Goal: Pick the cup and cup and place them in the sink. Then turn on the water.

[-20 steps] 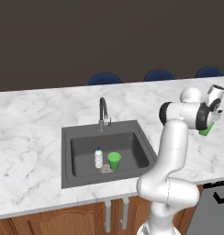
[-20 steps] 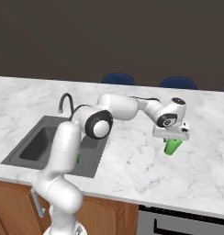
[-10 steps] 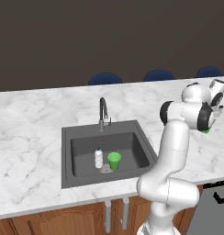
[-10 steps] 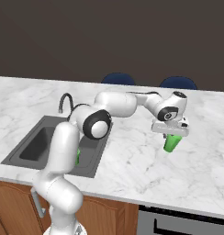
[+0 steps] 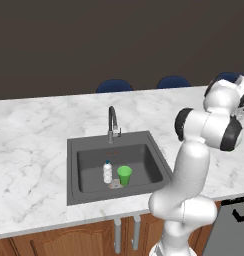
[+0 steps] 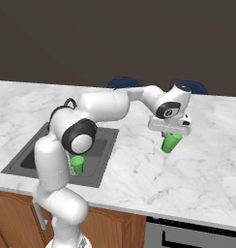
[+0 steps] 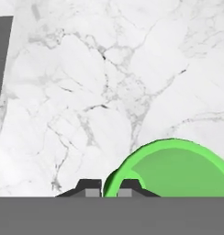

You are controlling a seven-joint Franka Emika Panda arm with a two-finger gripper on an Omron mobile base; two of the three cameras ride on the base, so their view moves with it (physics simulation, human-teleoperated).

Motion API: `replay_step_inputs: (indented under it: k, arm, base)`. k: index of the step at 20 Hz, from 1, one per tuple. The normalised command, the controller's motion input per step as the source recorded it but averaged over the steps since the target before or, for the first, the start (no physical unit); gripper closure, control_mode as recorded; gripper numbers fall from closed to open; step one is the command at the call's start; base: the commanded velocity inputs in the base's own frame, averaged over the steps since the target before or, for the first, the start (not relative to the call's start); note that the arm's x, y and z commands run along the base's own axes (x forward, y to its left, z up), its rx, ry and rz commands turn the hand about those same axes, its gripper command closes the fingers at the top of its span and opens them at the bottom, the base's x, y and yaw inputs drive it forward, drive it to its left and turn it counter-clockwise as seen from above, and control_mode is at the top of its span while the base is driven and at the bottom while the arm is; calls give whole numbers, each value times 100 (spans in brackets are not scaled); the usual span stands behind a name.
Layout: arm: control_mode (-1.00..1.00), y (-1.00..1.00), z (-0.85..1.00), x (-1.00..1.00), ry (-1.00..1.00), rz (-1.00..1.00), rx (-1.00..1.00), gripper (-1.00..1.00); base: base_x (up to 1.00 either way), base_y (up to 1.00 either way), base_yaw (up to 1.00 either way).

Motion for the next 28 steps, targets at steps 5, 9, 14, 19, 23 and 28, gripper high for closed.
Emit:
replay_step_inputs:
  k: [5, 9, 14, 19, 23, 28]
  arm:
    - [-100, 75, 69, -75, -28, 0, -6, 100]
    - [-100, 74, 66, -84, -36, 0, -9, 100]
    - [-100, 91, 51, -76, -26, 0, -11, 100]
    - [-100, 100, 13, -52, -4, 0, -16, 100]
    - [-100, 100, 5, -28, 9, 1, -17, 100]
    - [-100, 100, 0, -21, 13, 5, -19, 100]
  base:
    - [0, 0, 0]
    - [0, 0, 0]
    - [0, 0, 0]
    - [0, 0, 0]
    - [0, 0, 0]
    - [0, 0, 0]
